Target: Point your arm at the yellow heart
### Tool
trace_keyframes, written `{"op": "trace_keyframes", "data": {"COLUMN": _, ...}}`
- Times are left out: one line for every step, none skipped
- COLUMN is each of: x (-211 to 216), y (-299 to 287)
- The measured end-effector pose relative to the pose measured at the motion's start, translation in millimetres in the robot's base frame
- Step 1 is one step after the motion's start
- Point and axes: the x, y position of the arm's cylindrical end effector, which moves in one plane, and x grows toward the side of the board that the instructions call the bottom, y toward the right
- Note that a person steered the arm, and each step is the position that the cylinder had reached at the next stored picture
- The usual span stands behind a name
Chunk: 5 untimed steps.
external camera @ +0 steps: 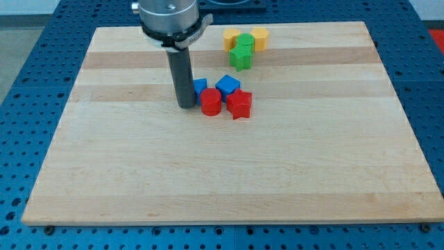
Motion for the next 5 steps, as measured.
{"op": "trace_keyframes", "data": {"x": -4, "y": -5}}
{"op": "trace_keyframes", "data": {"x": -19, "y": -25}}
{"op": "trace_keyframes", "data": {"x": -68, "y": -24}}
{"op": "trace_keyframes", "data": {"x": -118, "y": -9}}
{"op": "trace_keyframes", "data": {"x": -157, "y": 14}}
